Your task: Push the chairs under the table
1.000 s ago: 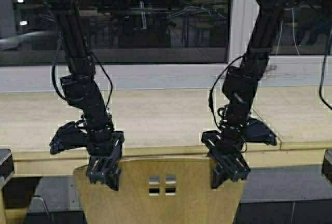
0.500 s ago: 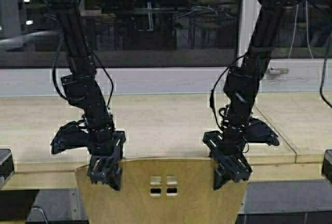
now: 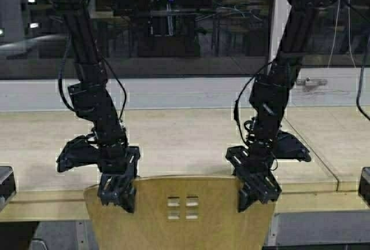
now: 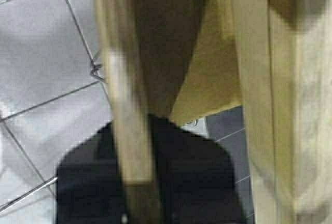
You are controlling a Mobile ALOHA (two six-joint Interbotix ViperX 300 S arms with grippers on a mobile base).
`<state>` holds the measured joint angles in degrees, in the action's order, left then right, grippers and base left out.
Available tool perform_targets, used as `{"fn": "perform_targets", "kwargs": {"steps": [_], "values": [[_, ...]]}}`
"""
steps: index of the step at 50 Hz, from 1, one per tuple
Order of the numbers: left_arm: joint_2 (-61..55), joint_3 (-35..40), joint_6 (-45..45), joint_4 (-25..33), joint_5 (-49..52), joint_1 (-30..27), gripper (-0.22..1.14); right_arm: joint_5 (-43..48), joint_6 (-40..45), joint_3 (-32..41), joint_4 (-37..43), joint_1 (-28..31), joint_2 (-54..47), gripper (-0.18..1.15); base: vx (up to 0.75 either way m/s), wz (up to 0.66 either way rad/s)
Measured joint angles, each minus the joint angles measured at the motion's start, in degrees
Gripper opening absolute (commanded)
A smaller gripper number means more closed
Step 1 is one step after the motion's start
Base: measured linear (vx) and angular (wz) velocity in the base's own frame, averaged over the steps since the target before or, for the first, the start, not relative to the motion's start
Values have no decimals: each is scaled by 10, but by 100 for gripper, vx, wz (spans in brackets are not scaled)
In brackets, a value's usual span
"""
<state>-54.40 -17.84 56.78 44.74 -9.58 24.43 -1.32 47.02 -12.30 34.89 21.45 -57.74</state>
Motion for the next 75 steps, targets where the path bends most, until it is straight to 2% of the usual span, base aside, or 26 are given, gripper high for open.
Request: {"fn": "perform_targets", "kwargs": {"steps": [6, 13, 18, 22, 35, 46, 57, 68, 75], "values": [[0, 0, 0, -2, 4, 0, 46, 0, -4, -3, -11, 1, 0, 68, 1, 0], [0, 0, -25, -18, 6, 0, 70, -9, -34, -3, -27, 4, 9, 87, 0, 0], [9, 0, -37, -22, 18, -1, 88, -33, -34, 2, -30, 7, 22, 91, -1, 1], [24, -2, -40, -23, 27, -3, 96, -45, -35, 4, -30, 8, 31, 91, 0, 0], [55, -17, -43, -22, 58, -7, 96, -98, -34, 1, -30, -4, 55, 91, 0, 0], [124, -56, -49, -23, 106, -11, 96, -156, -30, -42, -33, -6, 109, 91, 0, 0], [208, -83, -95, -23, 124, -15, 96, -184, -29, -76, -54, -21, 182, 91, 0, 0], [288, -91, -120, -28, 142, -20, 96, -202, -33, -74, -119, -33, 274, 91, 0, 0], [359, -97, -209, -85, 171, -46, 96, -204, -33, -69, -199, -31, 328, 91, 0, 0]]}}
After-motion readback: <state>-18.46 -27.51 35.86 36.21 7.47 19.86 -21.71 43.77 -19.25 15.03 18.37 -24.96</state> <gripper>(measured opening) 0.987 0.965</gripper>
